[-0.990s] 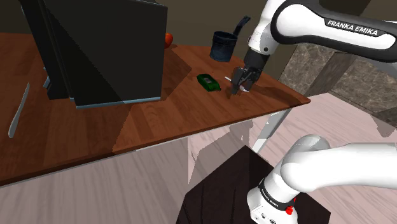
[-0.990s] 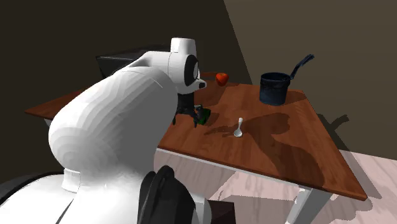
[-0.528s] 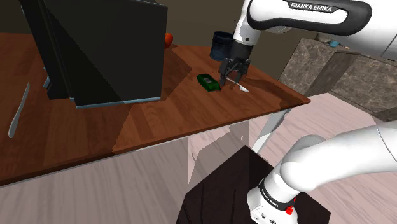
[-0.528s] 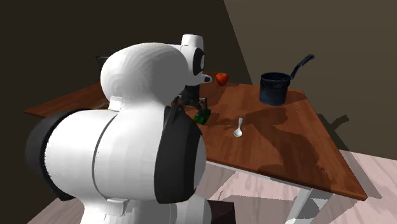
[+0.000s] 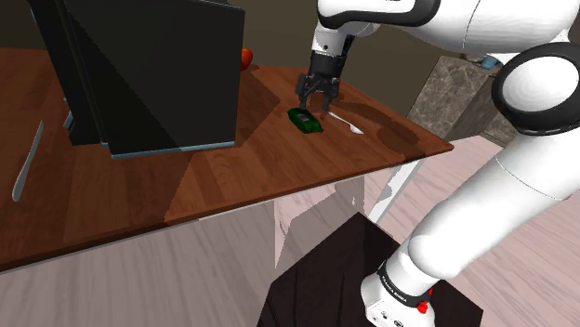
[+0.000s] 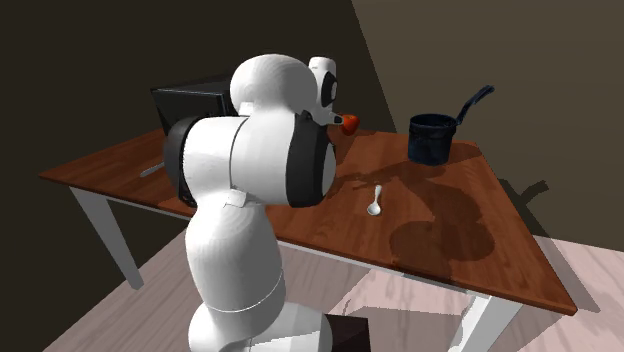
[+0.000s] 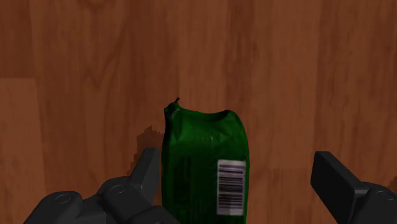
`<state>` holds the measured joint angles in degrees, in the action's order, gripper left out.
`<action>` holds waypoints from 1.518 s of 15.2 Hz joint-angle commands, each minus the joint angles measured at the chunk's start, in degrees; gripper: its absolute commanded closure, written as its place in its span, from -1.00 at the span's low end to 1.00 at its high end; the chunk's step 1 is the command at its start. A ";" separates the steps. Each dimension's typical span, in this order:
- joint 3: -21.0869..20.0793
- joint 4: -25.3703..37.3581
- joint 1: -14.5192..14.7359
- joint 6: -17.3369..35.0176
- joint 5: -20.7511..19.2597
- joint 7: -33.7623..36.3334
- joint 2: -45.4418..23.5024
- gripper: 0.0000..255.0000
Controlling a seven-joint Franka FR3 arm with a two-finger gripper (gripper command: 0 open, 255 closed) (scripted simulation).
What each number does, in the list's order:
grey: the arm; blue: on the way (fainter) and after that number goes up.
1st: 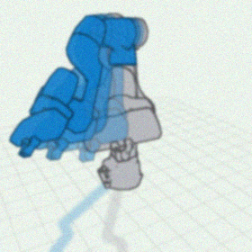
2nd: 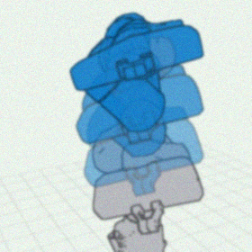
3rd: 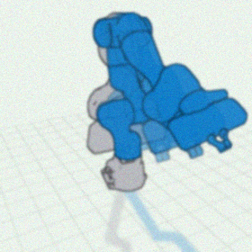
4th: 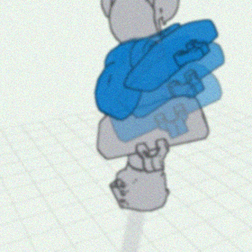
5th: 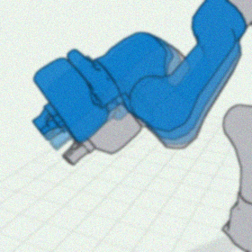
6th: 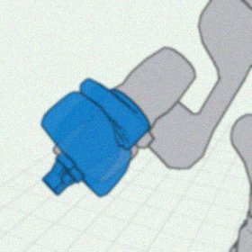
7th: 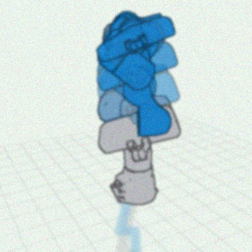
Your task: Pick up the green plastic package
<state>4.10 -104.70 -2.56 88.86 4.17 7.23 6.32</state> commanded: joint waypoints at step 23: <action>2.29 29.62 -3.38 -8.42 4.37 2.93 -29.89 1.00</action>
<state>6.39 -75.04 -5.94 80.46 8.55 10.16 -23.49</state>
